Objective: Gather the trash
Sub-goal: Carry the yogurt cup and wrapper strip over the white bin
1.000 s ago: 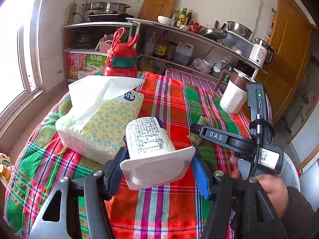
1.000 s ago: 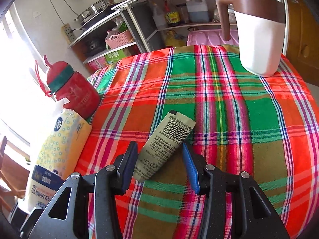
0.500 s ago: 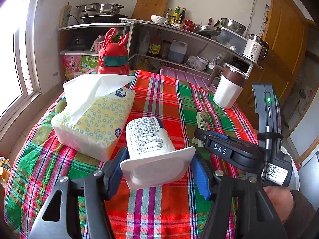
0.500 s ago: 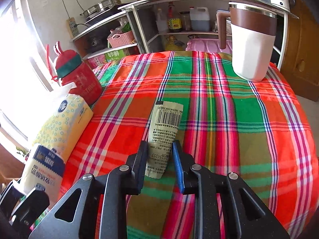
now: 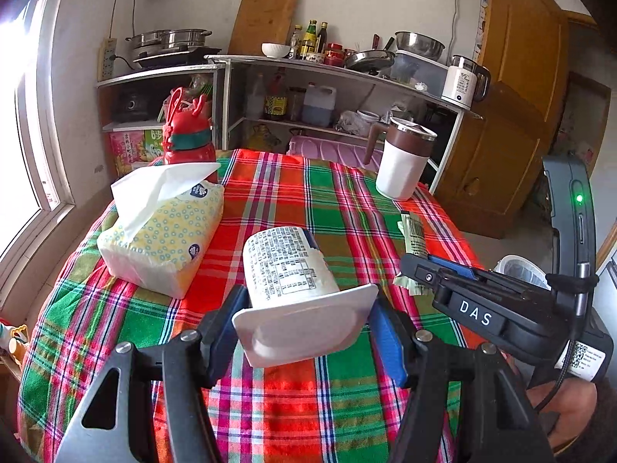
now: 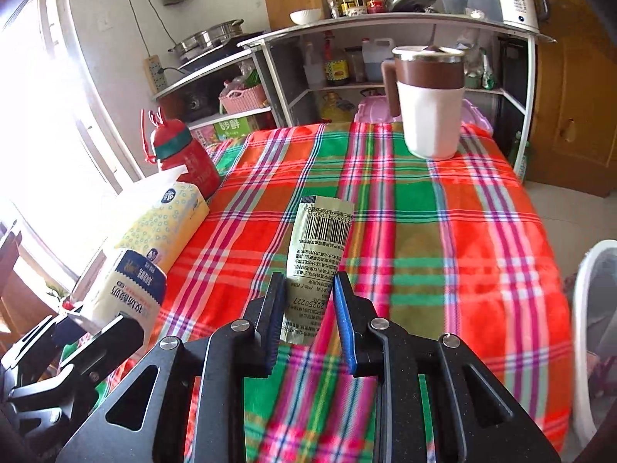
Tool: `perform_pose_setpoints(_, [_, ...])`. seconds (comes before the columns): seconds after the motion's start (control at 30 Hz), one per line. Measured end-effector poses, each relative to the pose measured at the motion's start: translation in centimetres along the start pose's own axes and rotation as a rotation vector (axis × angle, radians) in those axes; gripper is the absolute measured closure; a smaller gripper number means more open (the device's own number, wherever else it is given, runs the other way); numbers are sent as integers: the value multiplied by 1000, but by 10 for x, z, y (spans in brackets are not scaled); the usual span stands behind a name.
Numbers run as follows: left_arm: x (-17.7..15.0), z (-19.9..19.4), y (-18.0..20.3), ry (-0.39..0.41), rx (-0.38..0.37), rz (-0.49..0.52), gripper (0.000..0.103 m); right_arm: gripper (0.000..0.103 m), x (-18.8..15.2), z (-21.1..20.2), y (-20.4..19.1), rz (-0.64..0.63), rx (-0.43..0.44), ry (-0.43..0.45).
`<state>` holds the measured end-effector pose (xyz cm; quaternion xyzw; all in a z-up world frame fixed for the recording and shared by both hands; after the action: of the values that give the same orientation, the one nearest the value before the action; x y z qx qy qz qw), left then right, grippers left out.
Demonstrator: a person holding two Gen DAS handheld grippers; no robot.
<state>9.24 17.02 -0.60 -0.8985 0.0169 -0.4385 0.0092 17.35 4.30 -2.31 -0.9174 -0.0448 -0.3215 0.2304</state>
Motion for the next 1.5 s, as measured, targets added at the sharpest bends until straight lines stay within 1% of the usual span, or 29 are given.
perform_pose_setpoints(0.3, [9,-15,48,25,-29,67,39,77,-3,-57,33,21,-10,71])
perform_pose_setpoints(0.63, [22,-19,107,47,-84,142,39,77,-6,-96,83,68,-73,121])
perform_pose_setpoints(0.9, [32,-13,162,51,-162,205,39,77,-2,-134,135,127,-124,179])
perform_pose_setpoints(1.03, [38,-10,190,52,-198,239,38,77,0,-151,165,154,-172,204])
perform_pose_setpoints(1.4, [51,6,259,37,-287,312,38,77,4,-178,223,201,-251,239])
perform_pose_setpoints(1.5, [54,15,275,32,-294,329,38,77,6,-181,238,202,-277,235])
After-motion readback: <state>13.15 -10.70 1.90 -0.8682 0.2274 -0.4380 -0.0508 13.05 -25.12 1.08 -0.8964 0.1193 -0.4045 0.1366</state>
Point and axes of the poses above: each gripper's, at about its wrist camera, not at the fingertips, and z roughly the way its jaws point, y to its right, x to its top, the point moved 5 cm from there along z, roughly the way its jaws point, and after that the axes turned 14 degrees about z, right-handed, at the moved point
